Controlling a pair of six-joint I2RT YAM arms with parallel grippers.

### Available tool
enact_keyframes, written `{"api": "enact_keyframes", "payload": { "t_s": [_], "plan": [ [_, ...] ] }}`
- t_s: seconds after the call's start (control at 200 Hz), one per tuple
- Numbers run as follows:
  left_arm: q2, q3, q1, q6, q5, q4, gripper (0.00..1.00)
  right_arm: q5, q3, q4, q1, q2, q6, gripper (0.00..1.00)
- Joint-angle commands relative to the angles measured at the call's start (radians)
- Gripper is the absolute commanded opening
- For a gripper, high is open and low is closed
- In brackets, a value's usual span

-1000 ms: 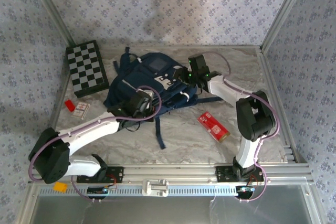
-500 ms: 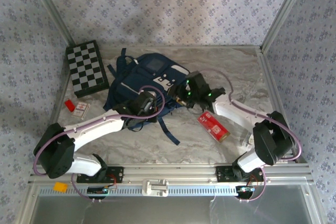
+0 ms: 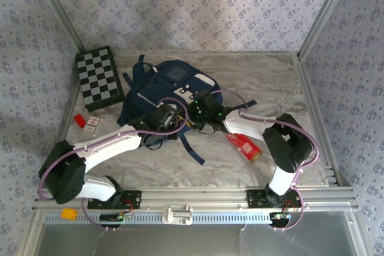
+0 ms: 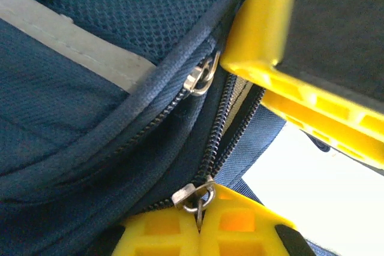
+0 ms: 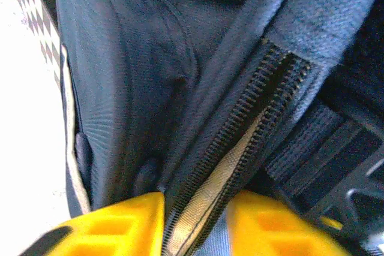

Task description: Pack the student bag

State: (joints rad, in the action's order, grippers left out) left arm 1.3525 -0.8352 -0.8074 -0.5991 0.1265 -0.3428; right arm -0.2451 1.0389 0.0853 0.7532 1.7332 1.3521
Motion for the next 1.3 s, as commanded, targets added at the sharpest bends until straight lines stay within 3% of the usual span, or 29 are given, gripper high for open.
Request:
{"api": "enact_keyframes", "payload": {
  "t_s": [0.0,0.12,0.28,0.46,0.61,0.755,0.89,1.129,1.294],
  "plan": [
    [-0.006,-0.053,-0.009,0.054,-0.029,-0.016,0.0,0.027,0.029,0.029,-0.016,0.029,-0.021,0.13],
    [-0.01,-0.047,-0.006,0.062,0.02,-0.055,0.0,0.029,0.025,-0.064,-0.052,-0.009,-0.119,0.0],
    [-0.027,-0.039,0.012,0.074,0.068,-0.14,0.0,-0.128,0.083,-0.205,-0.145,-0.029,-0.294,0.0],
    [-0.101,0.019,0.103,0.047,0.068,-0.18,0.0,-0.133,0.073,-0.332,-0.258,-0.106,-0.439,0.0],
    [-0.134,0.076,0.203,0.056,0.032,-0.157,0.0,-0.182,0.196,-0.452,-0.323,-0.077,-0.569,0.0],
    [-0.126,0.085,0.212,0.084,-0.038,-0.104,0.0,-0.231,0.25,-0.449,-0.347,-0.034,-0.593,0.0],
    [-0.102,0.076,0.173,0.102,-0.121,-0.044,0.0,-0.222,0.327,-0.523,-0.347,0.012,-0.657,0.0],
    [-0.018,0.004,-0.012,0.042,-0.159,0.055,0.0,-0.192,0.475,-0.524,-0.361,0.106,-0.695,0.0],
    [0.062,-0.034,-0.063,-0.003,-0.108,0.108,0.0,-0.177,0.52,-0.593,-0.347,0.124,-0.695,0.25]
  ]
}}
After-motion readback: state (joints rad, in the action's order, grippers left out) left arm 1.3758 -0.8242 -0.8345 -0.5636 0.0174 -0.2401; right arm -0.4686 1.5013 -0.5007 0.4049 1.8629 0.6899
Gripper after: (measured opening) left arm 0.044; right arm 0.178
